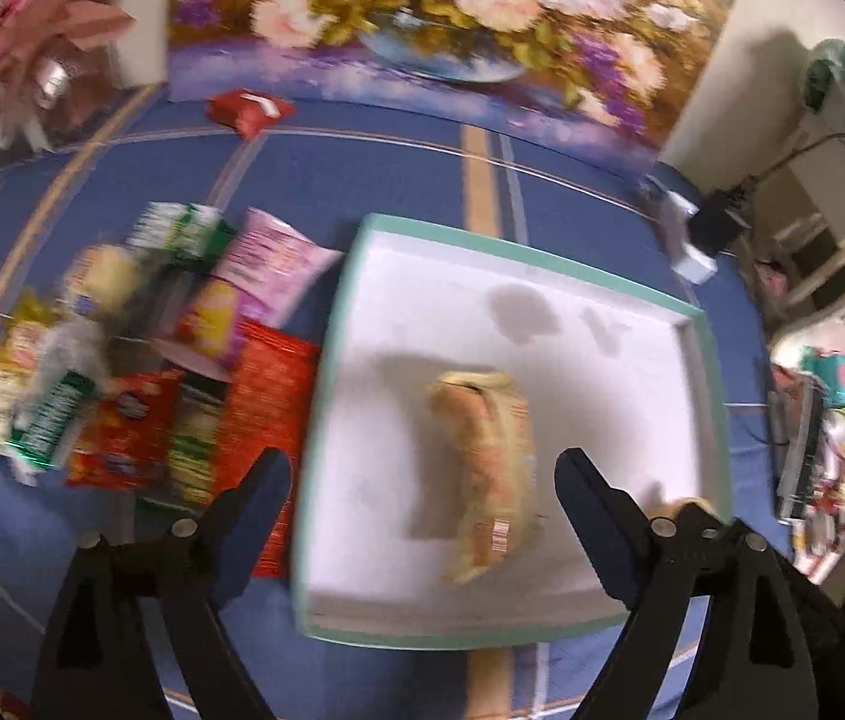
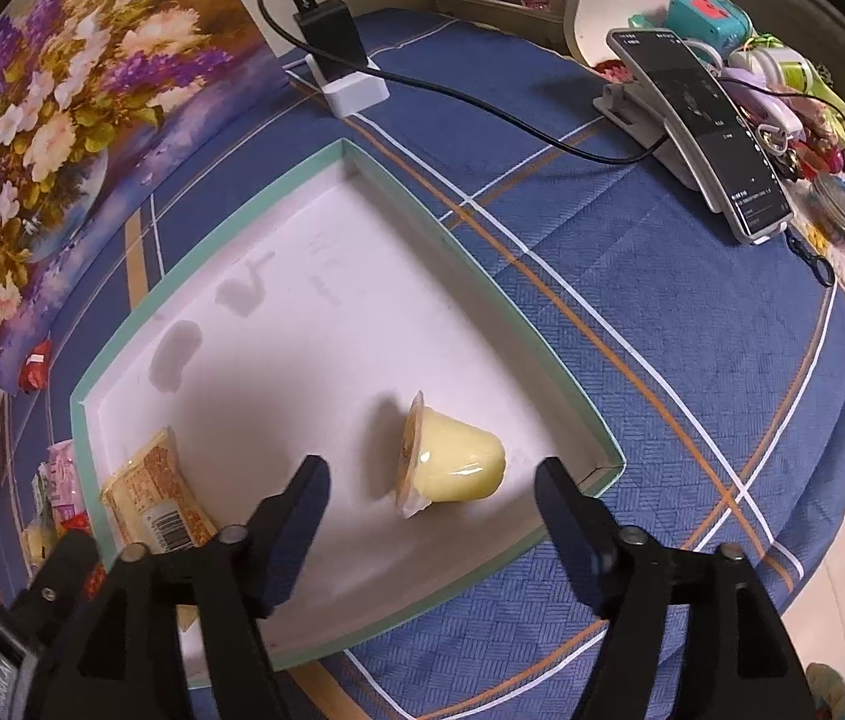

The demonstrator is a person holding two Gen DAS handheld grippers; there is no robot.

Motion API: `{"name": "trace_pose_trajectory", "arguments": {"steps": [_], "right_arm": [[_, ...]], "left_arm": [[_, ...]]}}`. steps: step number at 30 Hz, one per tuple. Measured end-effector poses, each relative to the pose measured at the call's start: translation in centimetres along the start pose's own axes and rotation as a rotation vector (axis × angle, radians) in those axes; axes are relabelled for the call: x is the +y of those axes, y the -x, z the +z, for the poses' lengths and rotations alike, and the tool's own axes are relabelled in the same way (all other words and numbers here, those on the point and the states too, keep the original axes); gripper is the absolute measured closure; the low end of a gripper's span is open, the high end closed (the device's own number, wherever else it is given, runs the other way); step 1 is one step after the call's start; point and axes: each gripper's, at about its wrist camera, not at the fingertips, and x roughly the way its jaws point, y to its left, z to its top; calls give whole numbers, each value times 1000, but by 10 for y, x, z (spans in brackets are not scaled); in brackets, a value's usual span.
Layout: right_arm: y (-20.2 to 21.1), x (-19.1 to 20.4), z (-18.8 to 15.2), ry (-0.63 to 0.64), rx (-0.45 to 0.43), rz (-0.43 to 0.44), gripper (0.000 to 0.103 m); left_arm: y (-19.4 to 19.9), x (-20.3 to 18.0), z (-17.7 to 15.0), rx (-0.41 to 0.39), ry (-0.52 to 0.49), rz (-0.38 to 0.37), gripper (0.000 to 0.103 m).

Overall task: Organize snacks
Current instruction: 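Withdraw both open tools from the tray back toward the snack pile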

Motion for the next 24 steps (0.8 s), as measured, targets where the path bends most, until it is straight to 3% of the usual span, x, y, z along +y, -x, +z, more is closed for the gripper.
{"name": "trace_pose_trajectory", "arguments": {"steps": [3, 10, 13, 24], "right_arm": [[1, 3, -2, 13, -6, 11, 17], [2, 10, -4, 40, -15, 17, 0], [3, 11, -4, 44, -23, 21, 0], [8, 17, -8, 62, -17, 36, 0]], "left_arm": [[3, 7, 2, -17, -11, 76, 8], [10, 20, 4, -47, -18, 161, 7], [16, 27, 6, -76, -12, 207, 0], [43, 71, 15, -109, 35, 320, 0]]}}
